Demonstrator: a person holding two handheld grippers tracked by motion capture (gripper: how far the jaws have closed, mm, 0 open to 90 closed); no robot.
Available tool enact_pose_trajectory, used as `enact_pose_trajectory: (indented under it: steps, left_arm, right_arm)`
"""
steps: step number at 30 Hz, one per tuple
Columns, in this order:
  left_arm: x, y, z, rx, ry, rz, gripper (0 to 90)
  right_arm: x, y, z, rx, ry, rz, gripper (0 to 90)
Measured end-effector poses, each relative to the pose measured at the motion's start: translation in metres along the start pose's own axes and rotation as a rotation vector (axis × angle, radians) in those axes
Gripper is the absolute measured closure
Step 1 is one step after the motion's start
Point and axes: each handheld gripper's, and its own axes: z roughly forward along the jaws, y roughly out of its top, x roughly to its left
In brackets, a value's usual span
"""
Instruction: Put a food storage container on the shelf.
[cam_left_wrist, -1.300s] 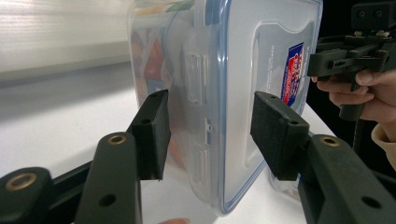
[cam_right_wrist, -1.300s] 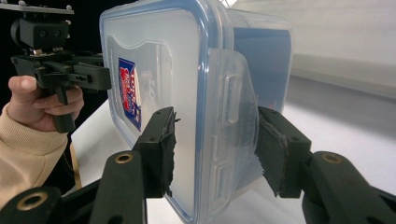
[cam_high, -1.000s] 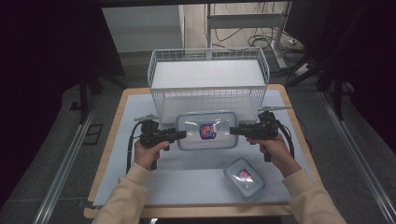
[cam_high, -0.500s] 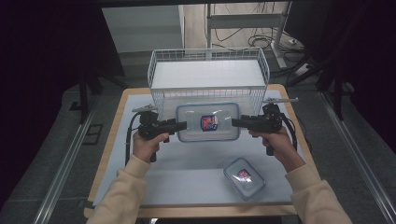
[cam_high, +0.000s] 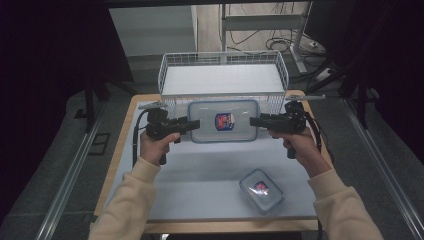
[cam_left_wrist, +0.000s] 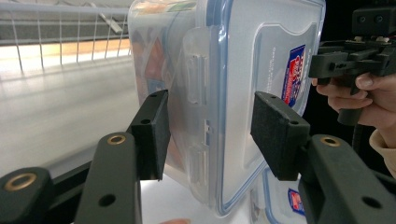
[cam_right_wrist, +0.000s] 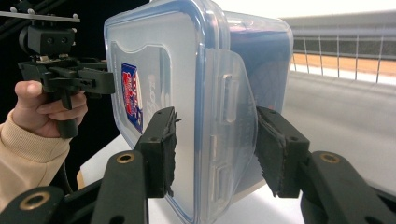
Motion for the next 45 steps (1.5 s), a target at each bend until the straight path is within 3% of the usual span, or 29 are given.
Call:
enact_pose_trajectory:
  steps: [10,24,45]
  left_arm:
    - [-0.005,0.024,-0.007,-0.023,0.004,0.028,48.5]
    - [-0.002,0.059,-0.01,-0.047,0.014,0.045,48.2]
    - [0.016,0.111,0.005,-0.043,0.012,0.057,48.4]
  right_arm:
    - [0.006,0.021,-0.004,-0.023,0.001,-0.023,50.5]
    - [0.006,0.056,-0.002,-0.049,-0.003,-0.05,50.4]
    - [-0.017,0.104,0.007,-0.073,0.001,-0.036,50.4]
